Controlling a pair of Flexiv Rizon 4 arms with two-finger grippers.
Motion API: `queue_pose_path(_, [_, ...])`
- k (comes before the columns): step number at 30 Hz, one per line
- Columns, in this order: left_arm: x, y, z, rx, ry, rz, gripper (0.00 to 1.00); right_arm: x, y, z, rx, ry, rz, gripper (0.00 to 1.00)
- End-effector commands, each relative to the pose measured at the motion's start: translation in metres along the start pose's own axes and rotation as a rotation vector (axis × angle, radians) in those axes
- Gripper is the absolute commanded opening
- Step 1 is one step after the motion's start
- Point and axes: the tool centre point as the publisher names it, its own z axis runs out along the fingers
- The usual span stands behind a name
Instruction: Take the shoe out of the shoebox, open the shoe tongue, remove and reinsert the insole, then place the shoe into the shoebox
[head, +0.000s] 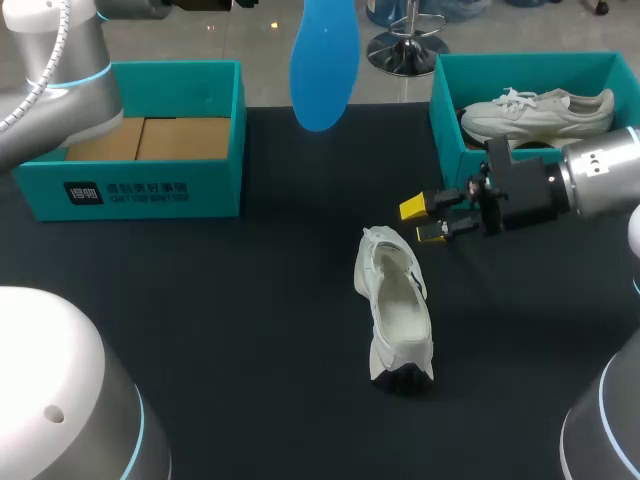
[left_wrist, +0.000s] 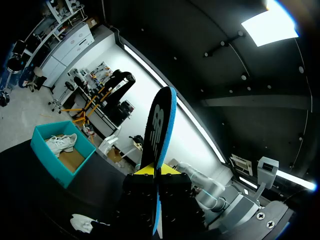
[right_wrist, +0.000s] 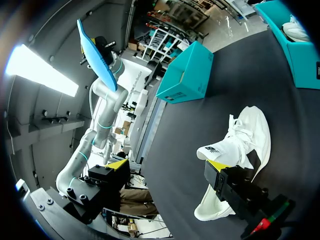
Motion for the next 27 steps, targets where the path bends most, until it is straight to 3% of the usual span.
queue_pose_path(1, [0.0,0.001,0.0,0.0,-0.001,0.0,0.0,0.0,0.001,0.002,0.0,-0.002,0.0,1.0])
queue_pose_path(10, [0.0,0.001,0.0,0.0,-0.001,0.0,0.0,-0.003,0.0,0.005,-0.015,0.055,0.023,1.0])
queue_pose_path(20, [0.0,0.001,0.0,0.0,-0.001,0.0,0.0,-0.008,0.013,0.033,-0.002,0.135,0.085,1.0])
queue_pose_path(27, [0.0,0.001,0.0,0.0,-0.001,0.0,0.0,-0.006,0.022,0.039,-0.006,0.144,0.1,1.0])
